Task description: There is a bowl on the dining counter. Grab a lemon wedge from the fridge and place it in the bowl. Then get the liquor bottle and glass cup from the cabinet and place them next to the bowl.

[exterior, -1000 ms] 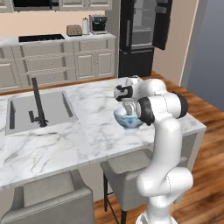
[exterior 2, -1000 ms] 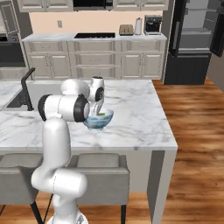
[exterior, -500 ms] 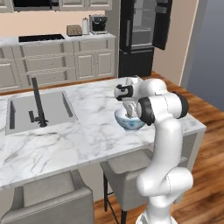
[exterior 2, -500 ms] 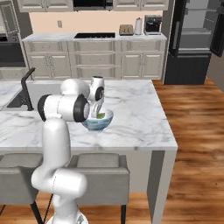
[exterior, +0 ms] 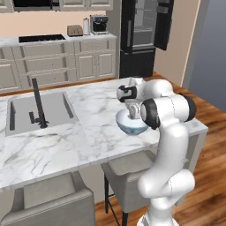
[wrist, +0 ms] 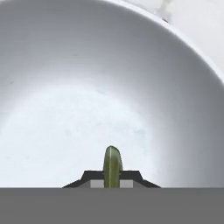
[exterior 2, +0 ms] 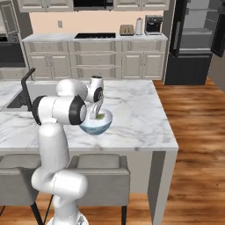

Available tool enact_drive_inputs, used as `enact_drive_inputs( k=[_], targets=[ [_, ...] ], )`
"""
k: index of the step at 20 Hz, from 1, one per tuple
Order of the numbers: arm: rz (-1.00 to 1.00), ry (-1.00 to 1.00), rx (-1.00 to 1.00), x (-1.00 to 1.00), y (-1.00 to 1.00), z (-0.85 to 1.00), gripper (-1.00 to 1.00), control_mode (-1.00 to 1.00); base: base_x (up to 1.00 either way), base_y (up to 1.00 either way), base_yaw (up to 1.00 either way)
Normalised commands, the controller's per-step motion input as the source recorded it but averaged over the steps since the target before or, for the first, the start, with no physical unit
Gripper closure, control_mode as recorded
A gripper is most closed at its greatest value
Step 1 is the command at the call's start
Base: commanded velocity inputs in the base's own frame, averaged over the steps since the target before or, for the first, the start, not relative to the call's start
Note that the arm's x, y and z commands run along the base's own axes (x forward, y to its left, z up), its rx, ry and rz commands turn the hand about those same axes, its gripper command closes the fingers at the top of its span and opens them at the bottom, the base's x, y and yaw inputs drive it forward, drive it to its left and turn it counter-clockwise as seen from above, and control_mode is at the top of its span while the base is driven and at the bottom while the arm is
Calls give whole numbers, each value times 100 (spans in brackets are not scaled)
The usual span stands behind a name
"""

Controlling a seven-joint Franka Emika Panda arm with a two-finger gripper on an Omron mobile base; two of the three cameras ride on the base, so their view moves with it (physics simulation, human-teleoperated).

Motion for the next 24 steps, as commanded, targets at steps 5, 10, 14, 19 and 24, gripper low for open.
enact_drive_inputs(
  k=[5,10,14,19,24],
  targets=[
    [0,-17,0,-51,-2,5,-100,-100,0,0,0],
    [0,-14,0,-36,0,1,-100,-100,0,0,0],
    [-2,-5,0,-5,0,16,-100,-100,0,0,0],
    [-3,-5,0,2,9,85,-100,-100,0,0,0],
    [-1,-15,0,-7,18,100,-100,-100,0,0,0]
  ],
)
